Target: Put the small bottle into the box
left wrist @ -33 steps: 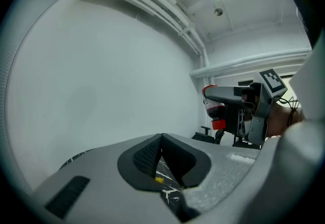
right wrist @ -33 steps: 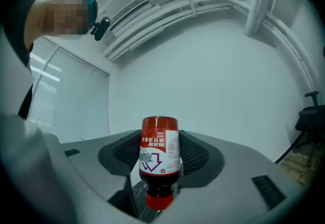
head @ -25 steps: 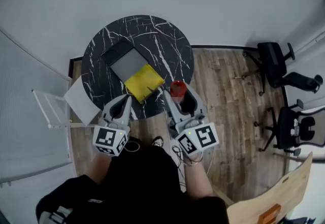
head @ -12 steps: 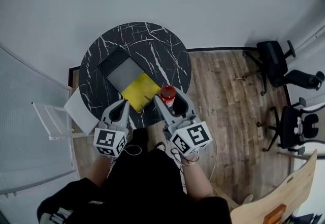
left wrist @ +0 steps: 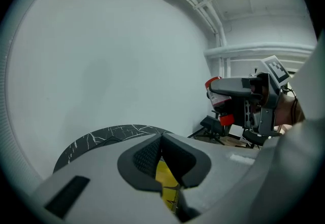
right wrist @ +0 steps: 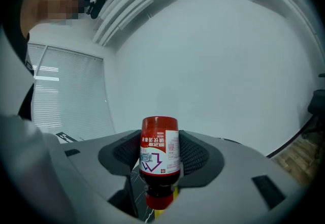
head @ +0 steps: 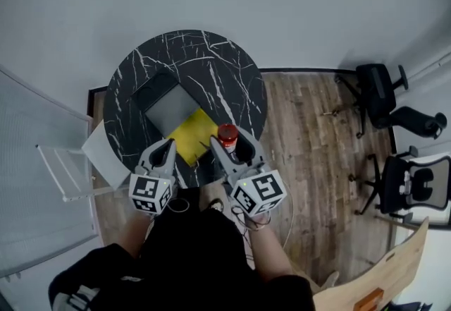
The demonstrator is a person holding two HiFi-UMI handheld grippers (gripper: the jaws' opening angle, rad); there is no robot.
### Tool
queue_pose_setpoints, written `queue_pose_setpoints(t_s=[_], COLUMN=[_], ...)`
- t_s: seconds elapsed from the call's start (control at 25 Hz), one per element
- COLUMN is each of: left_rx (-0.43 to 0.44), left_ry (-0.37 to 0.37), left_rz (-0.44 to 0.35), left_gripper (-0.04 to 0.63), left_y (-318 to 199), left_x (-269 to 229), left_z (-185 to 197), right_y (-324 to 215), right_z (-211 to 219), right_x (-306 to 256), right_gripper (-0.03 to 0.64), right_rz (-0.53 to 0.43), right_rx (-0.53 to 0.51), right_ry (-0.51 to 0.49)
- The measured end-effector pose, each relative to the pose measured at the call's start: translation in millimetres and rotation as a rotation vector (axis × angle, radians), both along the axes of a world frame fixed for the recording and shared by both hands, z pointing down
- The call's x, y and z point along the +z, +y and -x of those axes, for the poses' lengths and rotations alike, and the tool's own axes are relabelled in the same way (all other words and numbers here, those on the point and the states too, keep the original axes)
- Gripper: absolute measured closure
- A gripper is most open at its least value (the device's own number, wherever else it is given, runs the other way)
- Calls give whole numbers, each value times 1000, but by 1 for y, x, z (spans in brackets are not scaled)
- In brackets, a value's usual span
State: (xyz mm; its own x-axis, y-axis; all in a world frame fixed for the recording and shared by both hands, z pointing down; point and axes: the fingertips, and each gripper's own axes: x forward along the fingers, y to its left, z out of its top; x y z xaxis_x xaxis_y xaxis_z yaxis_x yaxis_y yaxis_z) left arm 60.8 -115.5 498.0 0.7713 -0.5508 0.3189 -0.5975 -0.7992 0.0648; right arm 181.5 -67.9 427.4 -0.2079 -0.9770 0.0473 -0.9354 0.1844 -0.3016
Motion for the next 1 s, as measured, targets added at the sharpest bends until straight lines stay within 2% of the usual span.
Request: queue_pose_setpoints(t_s=[0.24,0.52,0.68,0.88,1.0], left_rx=[4,4,-19,-49,-67], left_ry=[-22,-32,-36,-89,-93], left_rz=[29,100,143,168,181], left_gripper=[595,595,595,595,595], left_y=[-28,-52,-66,-90,-101], left_x=[17,46,63,90,98], left_z=[-6,-4,5,24,33], right_y=[-36,-73,-94,-118,-126], right_z=[1,11,22,42,49], right_x=[23,53,68,91,109], right_gripper=[405,405,405,405,405], right_rz=[80,176,233,299,351], right_rx=[-34,-76,-111,-202,-232], right_ry=[6,42,73,144,153])
